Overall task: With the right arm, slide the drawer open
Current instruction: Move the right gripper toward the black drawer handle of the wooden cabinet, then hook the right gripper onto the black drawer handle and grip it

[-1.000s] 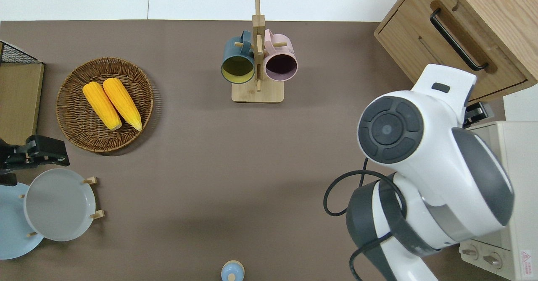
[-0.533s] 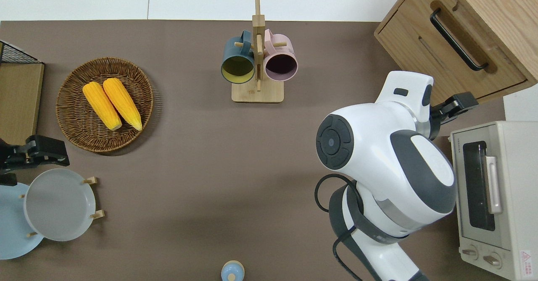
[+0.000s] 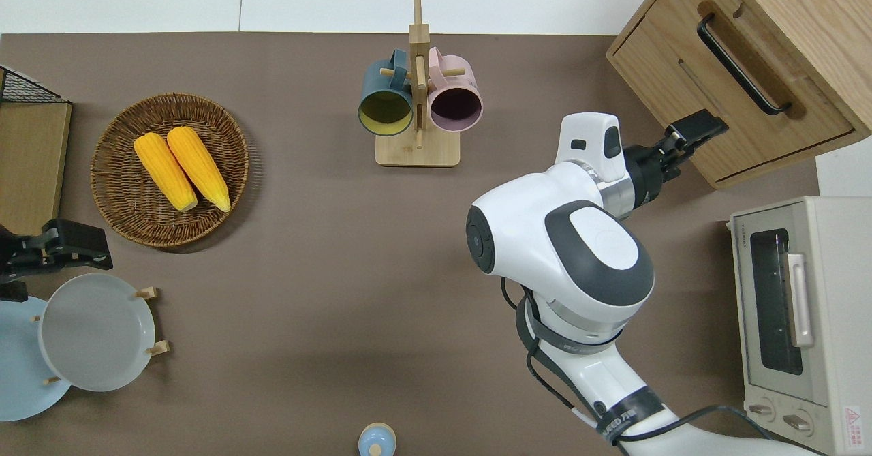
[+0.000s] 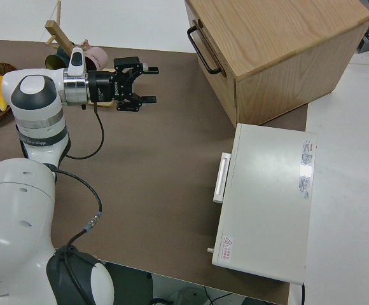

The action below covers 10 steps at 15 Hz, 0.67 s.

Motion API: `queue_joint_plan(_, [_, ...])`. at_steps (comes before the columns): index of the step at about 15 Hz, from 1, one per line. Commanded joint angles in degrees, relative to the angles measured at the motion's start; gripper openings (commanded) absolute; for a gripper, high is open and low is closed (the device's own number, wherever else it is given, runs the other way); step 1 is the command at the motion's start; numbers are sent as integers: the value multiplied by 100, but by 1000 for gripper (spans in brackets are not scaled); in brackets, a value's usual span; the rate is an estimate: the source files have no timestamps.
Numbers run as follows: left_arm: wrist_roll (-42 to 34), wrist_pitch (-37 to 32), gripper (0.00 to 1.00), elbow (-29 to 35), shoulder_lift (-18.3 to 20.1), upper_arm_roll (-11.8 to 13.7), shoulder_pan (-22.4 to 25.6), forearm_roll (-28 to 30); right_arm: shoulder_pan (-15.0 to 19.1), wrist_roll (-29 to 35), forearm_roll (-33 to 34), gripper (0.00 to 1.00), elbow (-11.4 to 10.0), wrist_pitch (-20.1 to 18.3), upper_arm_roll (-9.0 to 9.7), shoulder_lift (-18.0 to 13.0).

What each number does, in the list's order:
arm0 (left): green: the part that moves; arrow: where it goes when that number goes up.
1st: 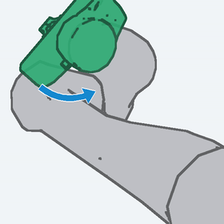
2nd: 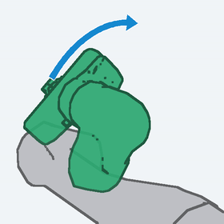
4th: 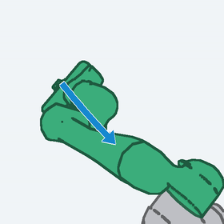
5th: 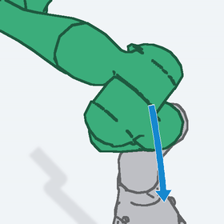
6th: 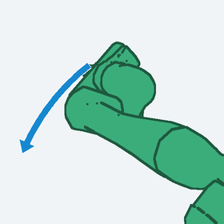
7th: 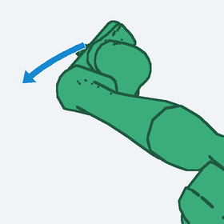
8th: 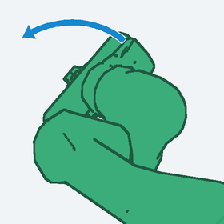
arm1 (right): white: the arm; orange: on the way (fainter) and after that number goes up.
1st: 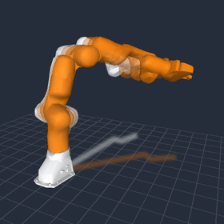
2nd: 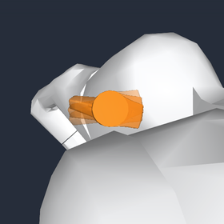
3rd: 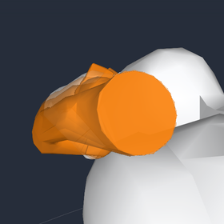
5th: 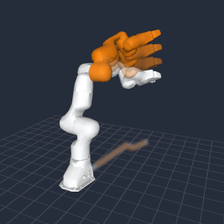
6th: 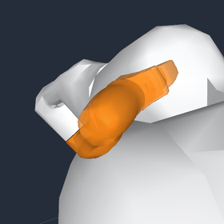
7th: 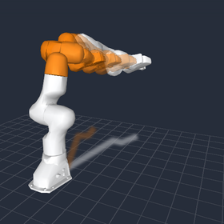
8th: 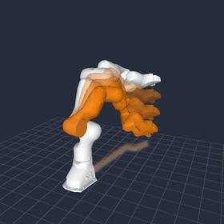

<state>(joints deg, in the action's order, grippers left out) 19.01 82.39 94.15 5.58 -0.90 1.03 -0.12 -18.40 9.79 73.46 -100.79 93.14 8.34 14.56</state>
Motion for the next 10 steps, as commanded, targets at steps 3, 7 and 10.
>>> queue_joint_plan(3, [-55, -12, 993, -2, 49, 29, -24, 21, 257, 137, 642, 985, 25, 642, -201, 91])
queue_joint_plan(7, [-55, -12, 993, -2, 49, 29, -24, 21, 328, 347, 827, 983, 68, 1011, -411, 187])
queue_joint_plan(10, [-55, -12, 993, -2, 49, 29, -24, 21, 328, 594, 1003, 983, 77, 1259, -579, 275])
